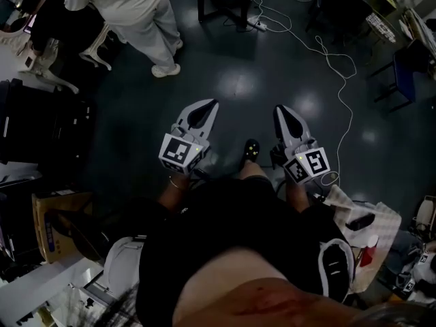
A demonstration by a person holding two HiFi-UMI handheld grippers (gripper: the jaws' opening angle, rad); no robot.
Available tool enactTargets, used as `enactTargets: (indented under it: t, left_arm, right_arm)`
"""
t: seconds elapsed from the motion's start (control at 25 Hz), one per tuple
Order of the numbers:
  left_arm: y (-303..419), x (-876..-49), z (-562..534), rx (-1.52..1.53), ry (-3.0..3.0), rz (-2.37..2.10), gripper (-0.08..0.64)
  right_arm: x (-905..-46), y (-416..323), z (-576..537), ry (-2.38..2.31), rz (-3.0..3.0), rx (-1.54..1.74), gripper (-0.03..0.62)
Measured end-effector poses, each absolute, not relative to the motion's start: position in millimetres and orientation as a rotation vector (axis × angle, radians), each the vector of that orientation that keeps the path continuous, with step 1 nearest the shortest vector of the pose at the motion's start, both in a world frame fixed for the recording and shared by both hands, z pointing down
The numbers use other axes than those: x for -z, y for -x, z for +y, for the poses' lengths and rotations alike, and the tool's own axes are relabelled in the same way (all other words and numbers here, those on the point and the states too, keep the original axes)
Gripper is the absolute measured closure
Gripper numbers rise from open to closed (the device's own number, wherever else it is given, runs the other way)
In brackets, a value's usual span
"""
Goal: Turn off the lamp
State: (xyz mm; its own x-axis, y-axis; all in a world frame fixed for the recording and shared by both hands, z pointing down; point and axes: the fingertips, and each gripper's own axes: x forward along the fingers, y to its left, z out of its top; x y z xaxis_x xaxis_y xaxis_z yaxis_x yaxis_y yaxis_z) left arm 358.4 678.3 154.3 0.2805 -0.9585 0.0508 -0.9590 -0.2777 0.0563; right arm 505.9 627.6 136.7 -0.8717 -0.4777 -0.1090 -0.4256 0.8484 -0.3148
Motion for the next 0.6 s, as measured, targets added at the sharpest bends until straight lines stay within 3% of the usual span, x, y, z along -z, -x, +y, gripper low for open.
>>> enactTargets:
  t: [0.6]
  left_arm:
    - [-348.8, -153.4, 572.4, -0.116, -2.418, -1.936, 0.554]
  right_arm:
    - [-149.5, -504.6, 512.1, 0.626, 2.809, 0.475, 0.591]
